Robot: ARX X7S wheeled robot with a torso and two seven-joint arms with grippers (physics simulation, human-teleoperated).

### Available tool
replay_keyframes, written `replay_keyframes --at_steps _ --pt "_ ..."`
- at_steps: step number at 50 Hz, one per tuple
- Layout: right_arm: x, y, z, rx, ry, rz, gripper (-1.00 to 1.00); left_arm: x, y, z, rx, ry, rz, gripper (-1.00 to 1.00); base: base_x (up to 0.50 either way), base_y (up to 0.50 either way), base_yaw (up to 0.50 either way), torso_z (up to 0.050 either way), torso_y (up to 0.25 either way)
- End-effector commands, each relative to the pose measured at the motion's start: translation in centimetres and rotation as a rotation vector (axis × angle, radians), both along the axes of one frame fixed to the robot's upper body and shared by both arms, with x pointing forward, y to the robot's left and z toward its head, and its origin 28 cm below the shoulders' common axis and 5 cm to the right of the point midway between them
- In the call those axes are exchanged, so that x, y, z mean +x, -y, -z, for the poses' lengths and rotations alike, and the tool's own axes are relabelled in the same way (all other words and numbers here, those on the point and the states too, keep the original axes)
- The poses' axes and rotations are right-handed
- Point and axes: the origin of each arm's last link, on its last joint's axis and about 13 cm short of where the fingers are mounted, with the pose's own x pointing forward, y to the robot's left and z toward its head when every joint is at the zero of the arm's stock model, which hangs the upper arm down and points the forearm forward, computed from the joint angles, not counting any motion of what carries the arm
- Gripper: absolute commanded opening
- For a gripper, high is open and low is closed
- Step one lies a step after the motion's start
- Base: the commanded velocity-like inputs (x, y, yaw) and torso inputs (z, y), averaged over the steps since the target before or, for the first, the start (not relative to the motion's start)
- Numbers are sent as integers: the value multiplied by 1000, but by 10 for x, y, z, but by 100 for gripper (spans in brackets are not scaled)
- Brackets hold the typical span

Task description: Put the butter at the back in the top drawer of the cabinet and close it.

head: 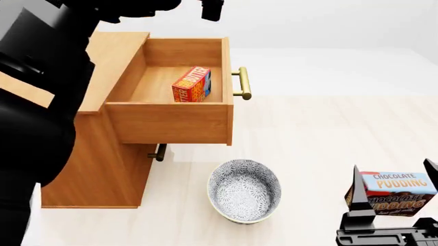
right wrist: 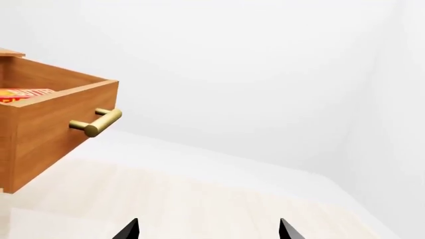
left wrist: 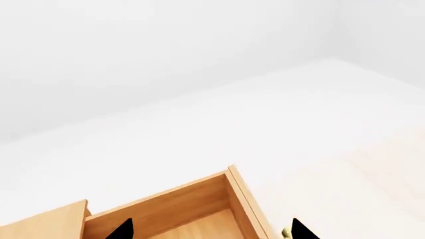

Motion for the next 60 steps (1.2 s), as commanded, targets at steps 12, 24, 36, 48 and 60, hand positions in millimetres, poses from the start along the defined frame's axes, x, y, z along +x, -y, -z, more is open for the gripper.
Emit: replay_keyframes --at_steps 12,24,36,48,60 --pt "-2 -3 -4 -2 5 -15 100 -37 58 -1 2 43 47 100 0 0 0 0 0" --pt "-3 -3 -2 2 -2 -22 100 -57 101 33 4 93 92 100 0 0 0 0 0" --pt "-3 -1 3 6 -7 -25 100 -73 125 68 -22 94 150 100 0 0 0 0 0" --pt "-4 0 5 9 -8 -24 100 -81 141 89 -45 80 145 100 0 0 0 0 0" --pt "-5 1 8 12 -10 -17 100 -80 144 107 -33 38 123 100 0 0 0 0 0"
